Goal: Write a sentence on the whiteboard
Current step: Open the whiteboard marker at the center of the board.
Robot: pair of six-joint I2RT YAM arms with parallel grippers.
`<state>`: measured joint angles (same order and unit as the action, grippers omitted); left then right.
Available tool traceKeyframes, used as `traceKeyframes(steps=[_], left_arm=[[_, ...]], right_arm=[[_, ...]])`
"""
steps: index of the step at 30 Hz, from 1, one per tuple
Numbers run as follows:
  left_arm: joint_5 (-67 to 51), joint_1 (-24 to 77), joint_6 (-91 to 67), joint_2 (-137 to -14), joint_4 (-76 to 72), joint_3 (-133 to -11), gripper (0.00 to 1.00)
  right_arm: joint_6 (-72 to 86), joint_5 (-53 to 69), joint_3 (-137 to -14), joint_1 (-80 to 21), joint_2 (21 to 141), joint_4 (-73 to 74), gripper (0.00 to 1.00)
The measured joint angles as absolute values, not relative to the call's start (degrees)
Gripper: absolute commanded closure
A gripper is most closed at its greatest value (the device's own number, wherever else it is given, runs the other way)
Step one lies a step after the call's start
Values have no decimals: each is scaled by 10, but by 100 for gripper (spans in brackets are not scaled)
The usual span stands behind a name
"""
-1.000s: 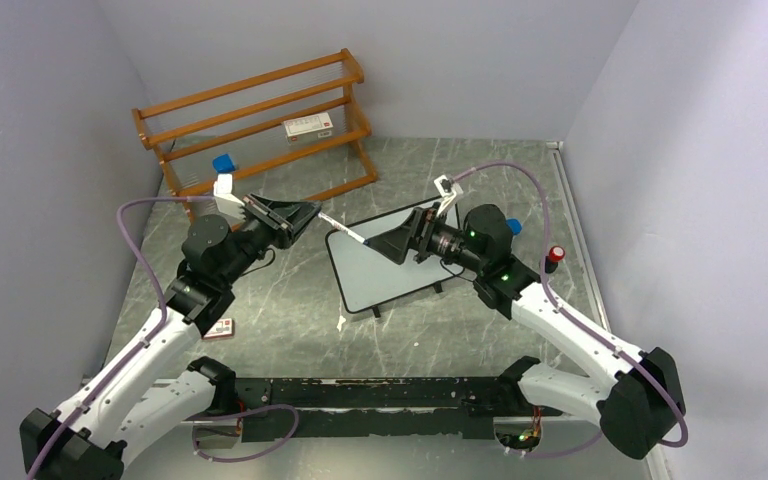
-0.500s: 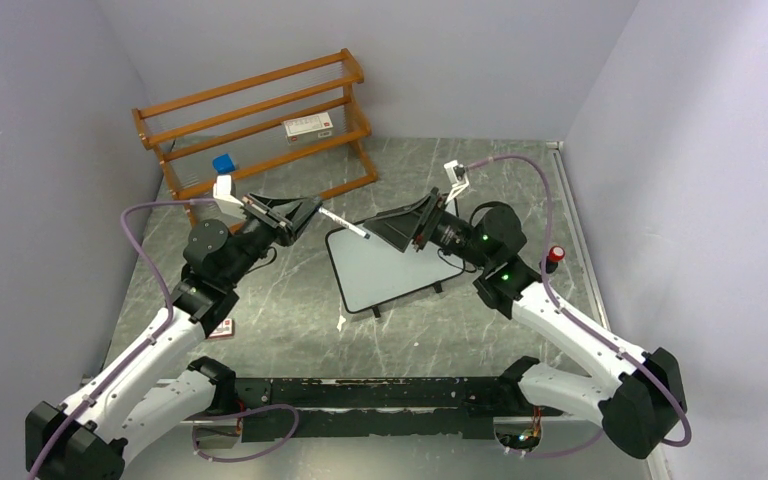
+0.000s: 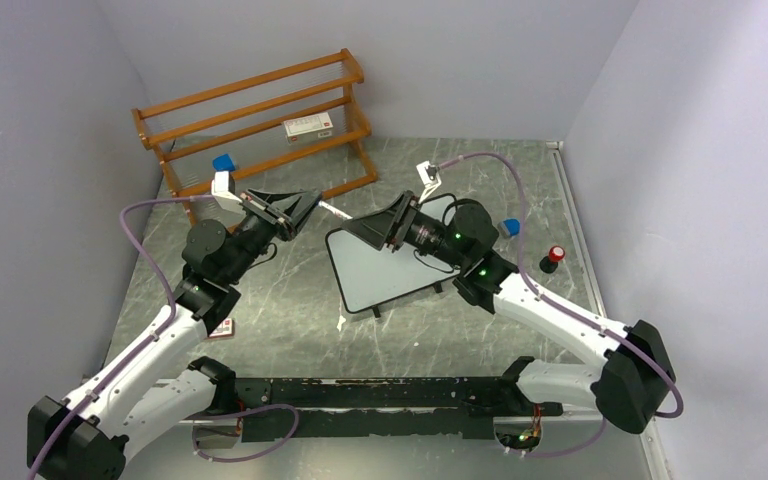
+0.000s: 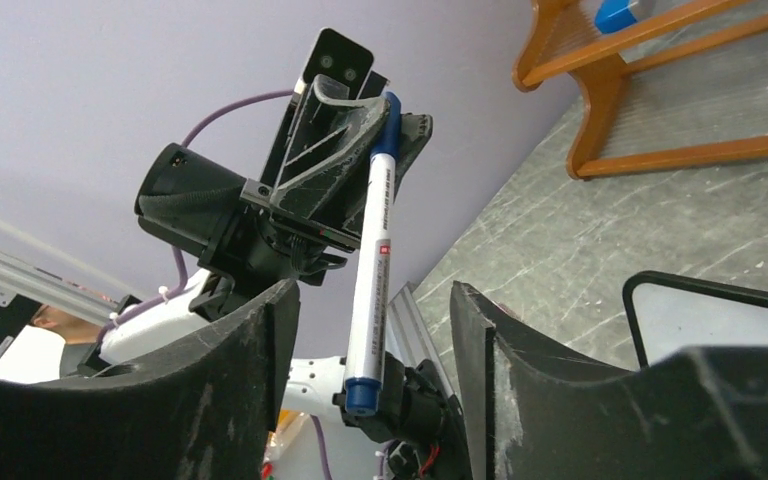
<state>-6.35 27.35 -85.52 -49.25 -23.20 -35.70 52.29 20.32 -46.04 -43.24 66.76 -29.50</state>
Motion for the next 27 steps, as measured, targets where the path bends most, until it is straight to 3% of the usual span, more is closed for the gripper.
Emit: traceKeyframes(steps=[4, 27], left_arm=[[-63, 274, -855, -494, -241, -355, 95], [-53, 276, -859, -495, -273, -336, 95]], right_arm=[[530, 199, -469, -439, 682, -309, 55], [553, 191, -486, -444, 707, -331, 64]])
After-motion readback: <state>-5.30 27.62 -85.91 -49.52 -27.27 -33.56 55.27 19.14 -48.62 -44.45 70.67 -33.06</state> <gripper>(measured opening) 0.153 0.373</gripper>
